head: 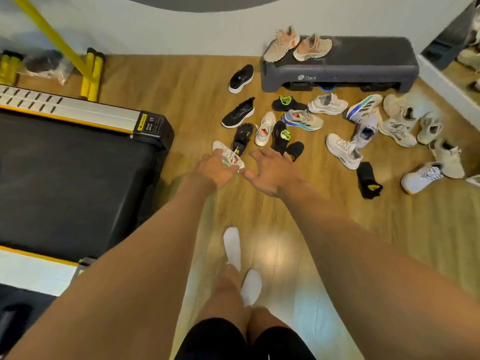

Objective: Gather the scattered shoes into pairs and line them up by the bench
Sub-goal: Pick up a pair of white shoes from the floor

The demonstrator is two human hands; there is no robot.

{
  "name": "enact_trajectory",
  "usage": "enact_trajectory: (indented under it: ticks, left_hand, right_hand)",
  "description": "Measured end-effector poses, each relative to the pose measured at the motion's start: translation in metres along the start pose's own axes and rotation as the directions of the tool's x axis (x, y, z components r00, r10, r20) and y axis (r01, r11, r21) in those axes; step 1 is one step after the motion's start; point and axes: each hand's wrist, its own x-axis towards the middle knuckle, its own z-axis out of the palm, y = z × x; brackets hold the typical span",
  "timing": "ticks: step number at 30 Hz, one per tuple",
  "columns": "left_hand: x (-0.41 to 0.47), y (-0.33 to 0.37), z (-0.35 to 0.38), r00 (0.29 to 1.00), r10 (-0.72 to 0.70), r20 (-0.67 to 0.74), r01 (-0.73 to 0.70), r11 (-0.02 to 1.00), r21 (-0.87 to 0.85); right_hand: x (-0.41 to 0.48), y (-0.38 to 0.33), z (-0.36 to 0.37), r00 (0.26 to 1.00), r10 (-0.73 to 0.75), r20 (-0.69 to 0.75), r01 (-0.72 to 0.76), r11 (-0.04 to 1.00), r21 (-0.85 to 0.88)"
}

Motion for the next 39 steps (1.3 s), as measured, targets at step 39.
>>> enact_trajectory:
  ticks: [39]
  left_hand:
    - [0.622, -0.183, 0.352, 0.961, -0.271, -0.047, 0.251, 0.933, -0.258]
  right_hand:
    - [0.588, 0.184, 0.442, 0.955, -0.030, 0.294, 0.056, 0.995, -0.080]
